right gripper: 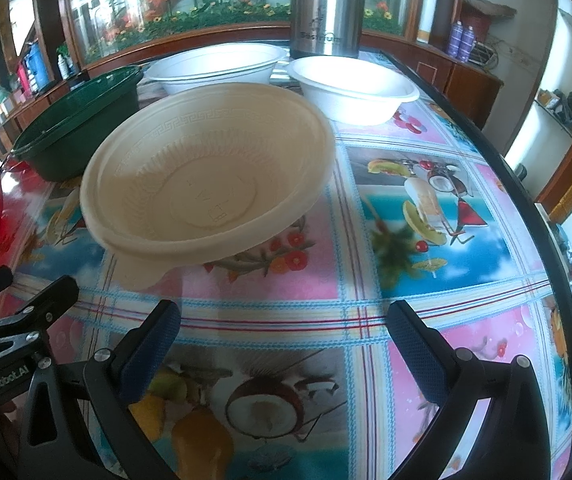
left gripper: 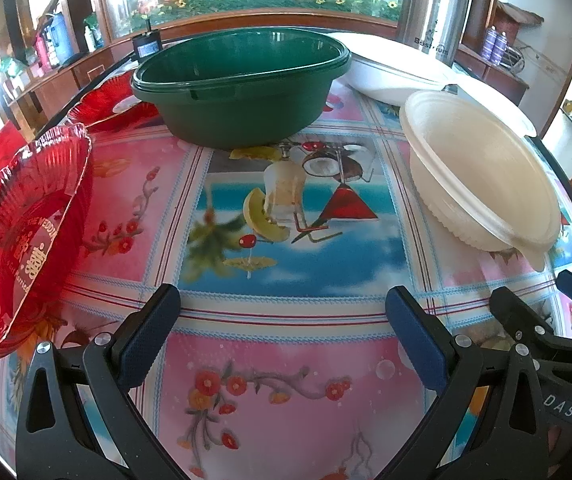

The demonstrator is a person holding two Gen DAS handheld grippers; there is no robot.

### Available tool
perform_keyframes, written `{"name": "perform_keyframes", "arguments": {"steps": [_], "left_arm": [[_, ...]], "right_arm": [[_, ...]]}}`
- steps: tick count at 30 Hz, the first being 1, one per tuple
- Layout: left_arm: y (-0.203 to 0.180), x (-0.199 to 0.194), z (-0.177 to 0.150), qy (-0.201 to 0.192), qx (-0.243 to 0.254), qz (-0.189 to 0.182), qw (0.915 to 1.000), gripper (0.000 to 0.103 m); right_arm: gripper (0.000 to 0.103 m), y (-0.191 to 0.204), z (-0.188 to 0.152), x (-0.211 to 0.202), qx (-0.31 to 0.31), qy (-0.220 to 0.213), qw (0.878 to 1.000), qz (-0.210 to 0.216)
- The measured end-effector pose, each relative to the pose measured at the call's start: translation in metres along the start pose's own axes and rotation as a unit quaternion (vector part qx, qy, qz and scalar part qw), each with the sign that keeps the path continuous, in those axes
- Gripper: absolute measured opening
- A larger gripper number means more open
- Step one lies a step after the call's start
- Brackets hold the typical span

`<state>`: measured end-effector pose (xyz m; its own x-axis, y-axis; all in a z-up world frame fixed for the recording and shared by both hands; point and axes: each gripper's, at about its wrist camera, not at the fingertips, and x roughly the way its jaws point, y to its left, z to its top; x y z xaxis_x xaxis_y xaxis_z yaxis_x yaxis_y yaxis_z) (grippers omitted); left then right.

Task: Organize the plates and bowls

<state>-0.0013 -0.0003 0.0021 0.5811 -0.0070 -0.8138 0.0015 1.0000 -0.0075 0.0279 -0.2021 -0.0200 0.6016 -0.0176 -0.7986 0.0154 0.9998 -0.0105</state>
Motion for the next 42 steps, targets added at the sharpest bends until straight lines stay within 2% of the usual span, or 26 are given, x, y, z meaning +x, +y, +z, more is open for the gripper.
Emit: {"name": "perform_keyframes", "arguments": {"steps": [12, 16, 22, 29, 34, 42], "left_arm": [[-0.003, -0.009, -0.013, 0.008, 0.02, -0.008, 0.9997, 0.103], [-0.008, -0.025, -0.021, -0.007, 0.043, -0.012, 0.999, 0.102], [-0.004, -0.06, -0.029, -0.031, 0.069, -0.036, 0.9965, 0.102], [0.023, -0.092, -0.031, -0.059, 0.077, -0.037, 0.9946, 0.102], [0.054, -0.105, -0.032, -0.075, 0.054, -0.035, 0.9951, 0.102], [0.116, -0.107, -0.027, -0.079, 0.011, -0.011, 0.9967, 0.102]], "right_arm": [[0.103, 0.0, -0.008, -0.012, 0.016, -0.004, 1.0, -0.005], [0.103, -0.003, -0.012, -0.029, 0.018, -0.02, 0.999, -0.019], [0.103, -0.006, -0.015, -0.056, 0.02, -0.04, 0.999, -0.015], [0.103, 0.011, -0.011, -0.079, 0.007, -0.059, 0.998, 0.013], [0.103, 0.041, -0.004, -0.086, -0.025, -0.066, 0.997, 0.042], [0.102, 0.091, 0.01, -0.083, -0.07, -0.068, 0.991, 0.091]]}}
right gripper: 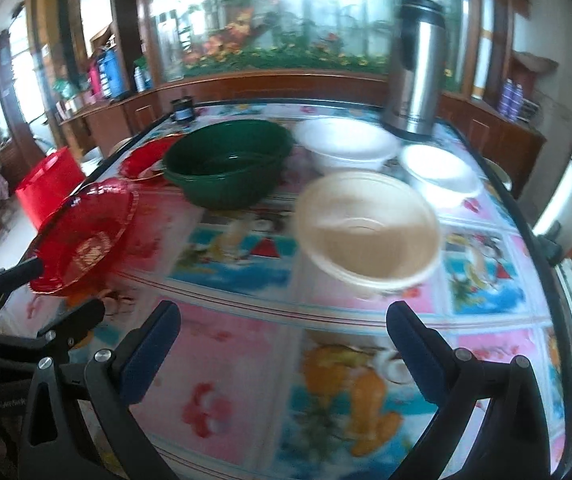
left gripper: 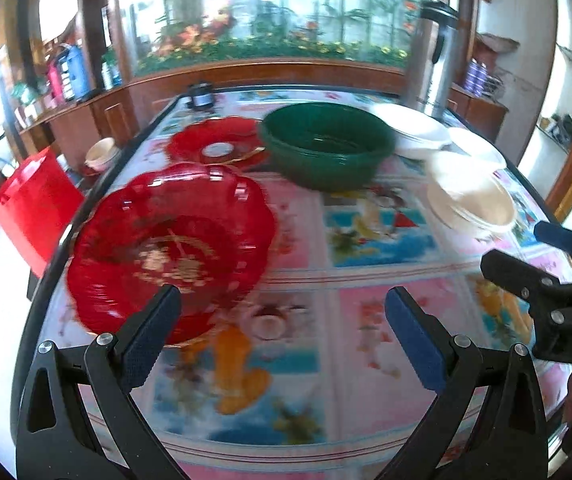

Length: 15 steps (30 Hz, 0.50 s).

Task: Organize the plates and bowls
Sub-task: 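Reach both tools to the large red 'THE WEDDING' plate and close on its rim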

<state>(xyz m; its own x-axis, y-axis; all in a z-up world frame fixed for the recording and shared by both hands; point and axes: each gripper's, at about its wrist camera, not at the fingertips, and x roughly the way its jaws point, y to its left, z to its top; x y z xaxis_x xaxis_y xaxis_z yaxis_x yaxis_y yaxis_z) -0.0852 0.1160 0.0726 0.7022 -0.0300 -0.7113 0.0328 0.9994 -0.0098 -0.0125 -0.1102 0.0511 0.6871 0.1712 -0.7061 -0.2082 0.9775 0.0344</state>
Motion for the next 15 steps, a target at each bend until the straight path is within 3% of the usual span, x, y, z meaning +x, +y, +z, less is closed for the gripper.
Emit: {"name": "perform_keyframes", "arguments": {"steps": [8, 15], "left_arm": [[0.089, 0.004, 0.016, -0.004, -0.036, 0.062, 0.9974, 0.102], [0.15, 0.036, 0.022, 0.039, -0.106, 0.05, 0.9924, 0.103]], "right_arm": [[0.102, 0.056, 0.024, 0.022, -0.05, 0.01, 0.997, 0.055], [0.089, 0.098, 0.043, 0.073, -0.078, 0.051, 0.992, 0.085]]}}
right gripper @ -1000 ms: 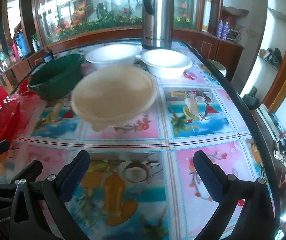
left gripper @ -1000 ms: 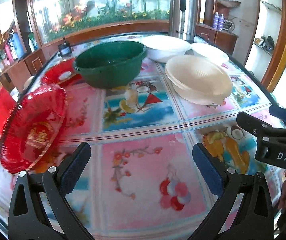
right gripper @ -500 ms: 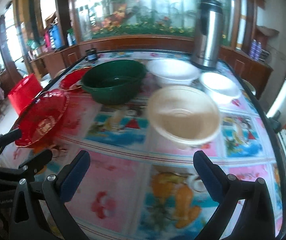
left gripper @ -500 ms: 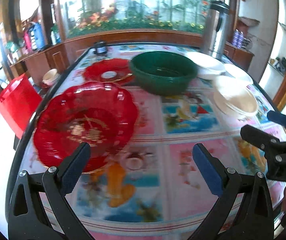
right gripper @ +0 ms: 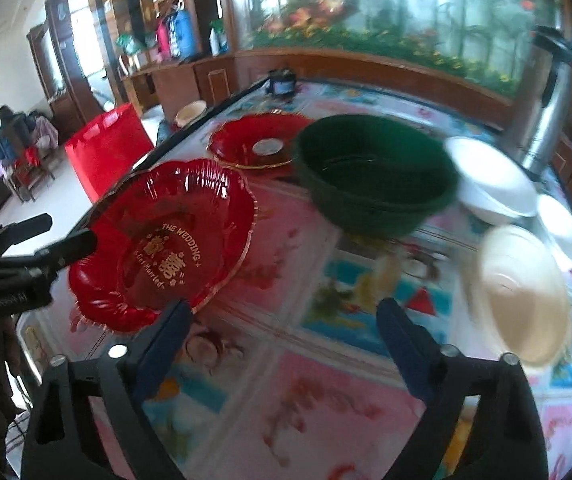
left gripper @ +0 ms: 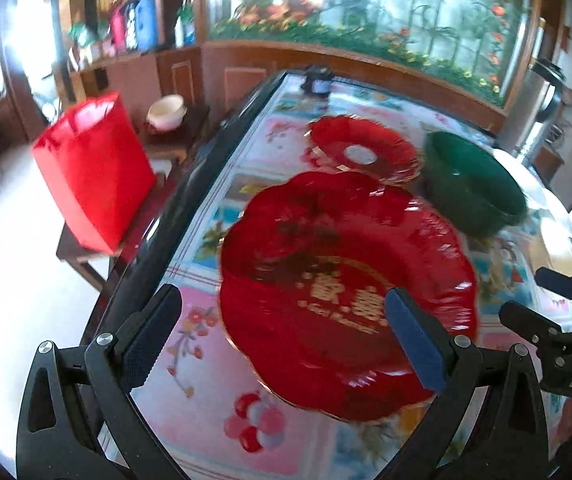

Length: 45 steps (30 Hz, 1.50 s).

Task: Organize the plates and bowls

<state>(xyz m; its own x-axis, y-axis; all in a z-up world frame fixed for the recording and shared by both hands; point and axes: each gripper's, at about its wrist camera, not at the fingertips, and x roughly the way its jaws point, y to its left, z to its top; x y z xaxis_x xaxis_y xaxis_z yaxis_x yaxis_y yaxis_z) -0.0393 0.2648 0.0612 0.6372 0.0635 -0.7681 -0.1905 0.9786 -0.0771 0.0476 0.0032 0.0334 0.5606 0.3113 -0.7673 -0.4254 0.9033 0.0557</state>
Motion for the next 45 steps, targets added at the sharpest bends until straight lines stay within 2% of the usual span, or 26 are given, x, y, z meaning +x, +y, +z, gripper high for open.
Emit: {"name": "perform_keyframes", "arguments": {"steps": [2, 6, 9, 11, 14, 17, 18, 19, 21, 22, 24, 28, 31, 45], "left_arm": [[0.006, 0.009, 0.003, 0.012, 0.006, -0.002, 0.9999, 0.103], [0.01, 0.024, 0.008, 0.014, 0.022, 0.02, 0.9994, 0.103], [0.012, 0.039, 0.009, 0.035, 0.025, 0.016, 0.9989, 0.103], [0.014, 0.048, 0.009, 0.048, 0.019, 0.011, 0.9986, 0.103], [0.014, 0.059, 0.01, 0.061, 0.015, 0.01, 0.998, 0.1], [0.01, 0.068, 0.009, 0.076, 0.024, 0.011, 0.9967, 0.079], [0.009, 0.073, 0.007, 0.086, 0.027, 0.011, 0.9959, 0.055], [0.009, 0.076, 0.007, 0.093, 0.022, 0.001, 0.9954, 0.046], [0.011, 0.075, 0.008, 0.087, 0.011, -0.001, 0.9961, 0.04], [0.01, 0.075, 0.009, 0.089, 0.013, 0.0, 0.996, 0.038], [0.011, 0.075, 0.009, 0.087, 0.01, 0.002, 0.9962, 0.035], [0.015, 0.074, 0.008, 0.088, -0.002, 0.001, 0.9961, 0.031], [0.014, 0.065, 0.007, 0.083, 0.002, 0.004, 0.9965, 0.029], [0.022, -0.006, -0.015, 0.04, 0.007, -0.022, 0.9989, 0.028]], "right_arm": [[0.083, 0.003, 0.006, 0.011, 0.003, 0.01, 1.0, 0.009], [0.077, 0.008, 0.017, 0.028, 0.002, 0.023, 1.0, 0.015], [0.061, 0.008, 0.019, 0.035, 0.001, 0.032, 0.999, 0.021], [0.046, 0.007, 0.02, 0.043, 0.005, 0.041, 0.999, 0.033], [0.042, 0.007, 0.021, 0.05, 0.002, 0.046, 0.998, 0.041], [0.033, 0.011, 0.021, 0.056, -0.005, 0.053, 0.998, 0.04], [0.032, 0.012, 0.021, 0.057, -0.007, 0.055, 0.997, 0.045], [0.027, 0.014, 0.021, 0.057, -0.011, 0.056, 0.997, 0.048], [0.02, 0.021, 0.023, 0.058, -0.027, 0.052, 0.997, 0.049], [0.017, 0.027, 0.023, 0.058, -0.043, 0.053, 0.997, 0.034], [0.017, 0.035, 0.021, 0.058, -0.067, 0.049, 0.997, 0.007], [0.017, 0.038, 0.015, 0.05, -0.07, 0.039, 0.997, 0.009], [0.019, 0.044, 0.011, 0.04, -0.082, 0.027, 0.996, -0.006], [0.022, 0.064, -0.005, -0.014, -0.092, -0.022, 0.996, -0.001]]}}
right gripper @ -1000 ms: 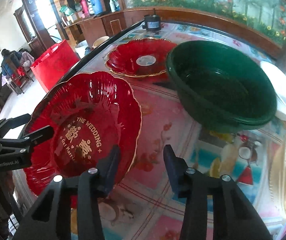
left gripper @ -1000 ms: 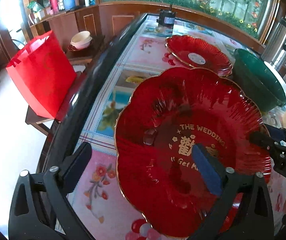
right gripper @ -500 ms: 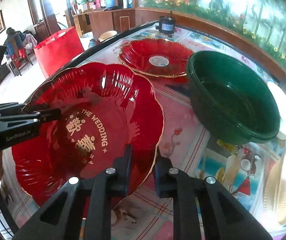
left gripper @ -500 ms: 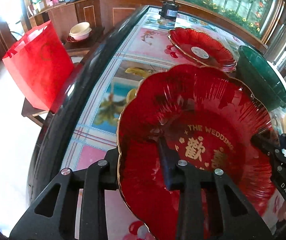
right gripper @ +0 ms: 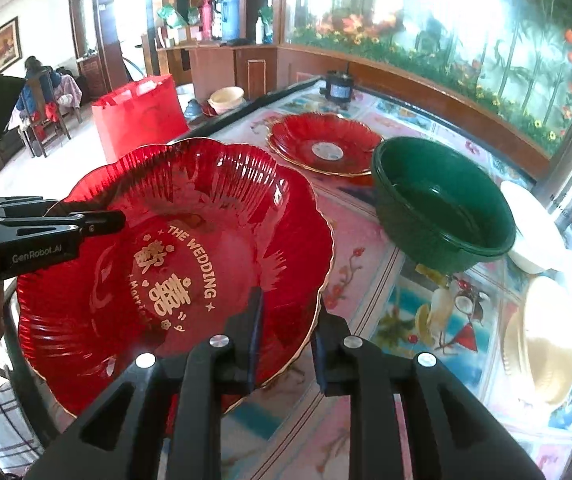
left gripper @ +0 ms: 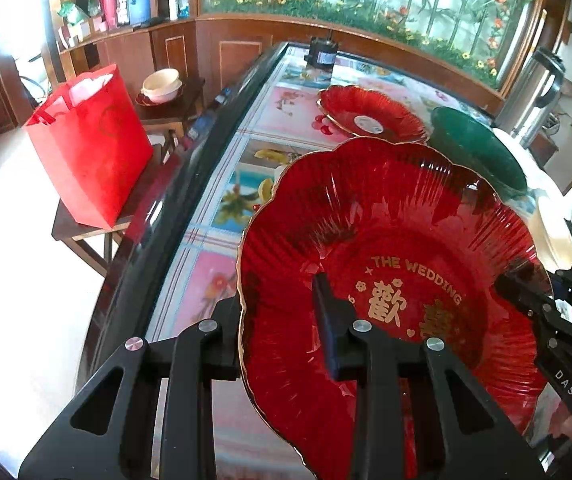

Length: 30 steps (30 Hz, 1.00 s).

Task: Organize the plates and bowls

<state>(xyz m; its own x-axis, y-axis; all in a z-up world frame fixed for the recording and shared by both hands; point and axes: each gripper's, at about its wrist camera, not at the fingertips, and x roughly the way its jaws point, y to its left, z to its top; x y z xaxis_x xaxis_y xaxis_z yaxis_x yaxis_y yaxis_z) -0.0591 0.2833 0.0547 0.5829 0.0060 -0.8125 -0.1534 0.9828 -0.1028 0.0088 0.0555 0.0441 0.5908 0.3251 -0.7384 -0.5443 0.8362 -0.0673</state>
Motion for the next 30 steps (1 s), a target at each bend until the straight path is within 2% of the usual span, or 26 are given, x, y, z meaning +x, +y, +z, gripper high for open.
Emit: {"name": "perform_keyframes", "arguments": {"steps": [6, 19, 24, 26, 27, 28, 29, 30], "left_arm": [[0.003, -0.013, -0.021, -0.014, 0.007, 0.016, 0.9998, 0.028], [0.019, 0.014, -0.05, 0.017, -0.004, 0.026, 0.9995, 0.028], [0.023, 0.015, -0.053, 0.013, -0.012, 0.021, 0.9996, 0.029], [0.024, 0.015, -0.053, 0.013, -0.012, 0.026, 0.9995, 0.034], [0.024, 0.014, -0.053, 0.01, -0.01, 0.034, 0.9993, 0.04], [0.026, 0.013, -0.054, 0.006, -0.009, 0.038, 0.9992, 0.051], [0.026, 0.011, -0.054, 0.001, -0.006, 0.041, 0.9991, 0.057], [0.027, 0.009, -0.054, -0.004, -0.006, 0.04, 0.9992, 0.063]], "right_arm": [[0.023, 0.013, -0.013, -0.011, -0.007, -0.008, 1.0, 0.004], [0.027, 0.031, -0.04, 0.022, -0.021, 0.049, 0.998, 0.02], [0.029, 0.032, -0.043, 0.026, -0.021, 0.056, 0.998, 0.029], [0.031, 0.03, -0.043, 0.026, -0.014, 0.058, 0.997, 0.044], [0.033, 0.028, -0.042, 0.026, -0.01, 0.061, 0.997, 0.053], [0.04, 0.028, -0.043, 0.026, -0.008, 0.061, 0.996, 0.056], [0.049, 0.026, -0.044, 0.024, -0.006, 0.061, 0.996, 0.058], [0.052, 0.025, -0.044, 0.023, -0.006, 0.06, 0.996, 0.058]]}}
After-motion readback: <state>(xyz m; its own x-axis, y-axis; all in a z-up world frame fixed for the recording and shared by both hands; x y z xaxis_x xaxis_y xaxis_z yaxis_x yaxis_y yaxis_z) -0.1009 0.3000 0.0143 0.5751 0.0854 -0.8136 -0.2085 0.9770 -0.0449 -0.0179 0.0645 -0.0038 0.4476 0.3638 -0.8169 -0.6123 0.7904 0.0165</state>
